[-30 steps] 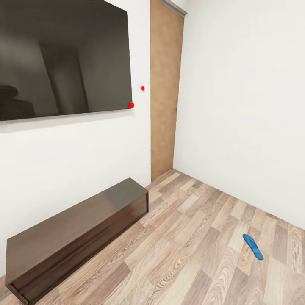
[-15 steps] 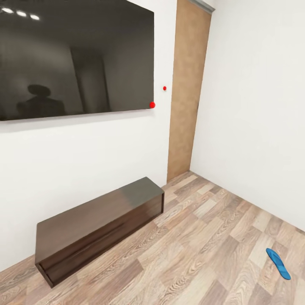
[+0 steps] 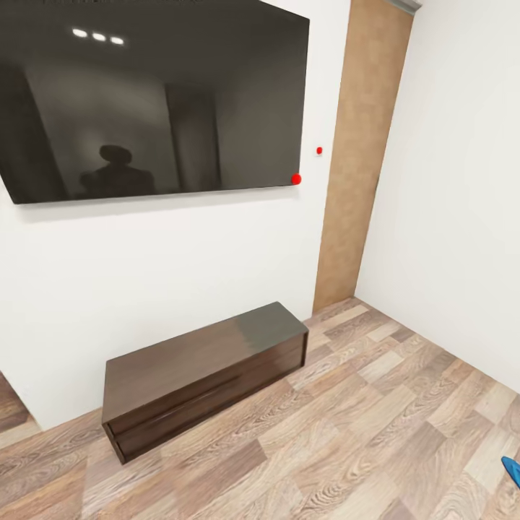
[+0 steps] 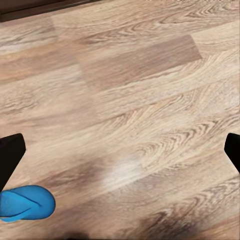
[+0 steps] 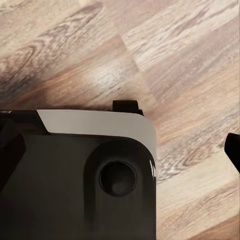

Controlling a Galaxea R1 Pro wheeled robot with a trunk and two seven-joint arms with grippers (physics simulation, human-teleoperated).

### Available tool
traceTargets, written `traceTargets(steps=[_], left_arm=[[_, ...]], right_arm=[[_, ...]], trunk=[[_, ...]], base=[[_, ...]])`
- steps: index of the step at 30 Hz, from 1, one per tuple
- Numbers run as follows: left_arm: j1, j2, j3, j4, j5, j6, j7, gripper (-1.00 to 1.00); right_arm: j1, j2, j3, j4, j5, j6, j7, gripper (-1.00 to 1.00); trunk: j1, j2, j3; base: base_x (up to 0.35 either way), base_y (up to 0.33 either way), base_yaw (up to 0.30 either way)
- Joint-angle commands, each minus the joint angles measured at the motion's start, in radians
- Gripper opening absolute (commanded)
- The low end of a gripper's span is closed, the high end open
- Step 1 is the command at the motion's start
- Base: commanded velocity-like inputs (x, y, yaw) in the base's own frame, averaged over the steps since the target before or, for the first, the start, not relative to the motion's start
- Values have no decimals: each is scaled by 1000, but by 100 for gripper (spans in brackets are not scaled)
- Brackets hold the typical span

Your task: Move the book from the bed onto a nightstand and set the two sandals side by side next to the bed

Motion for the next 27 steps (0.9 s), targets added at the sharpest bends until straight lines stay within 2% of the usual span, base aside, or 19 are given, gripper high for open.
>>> traceTargets(steps=[1,14,27], left_arm=[[-1,0,0,1,5,-3,0,100],[-1,0,0,1,5,-3,0,100],[-1,0,0,1,5,-3,0,100]], right_arm=[[0,0,-1,0,-1,-3,1,100],[0,0,-1,1,-1,-4,1,100],[0,0,-1,0,-1,-3,1,100]], trunk=[[0,0,-1],[0,0,-1],[0,0,-1]], base=[[0,0,290],[2,0,291],[61,-43,291]])
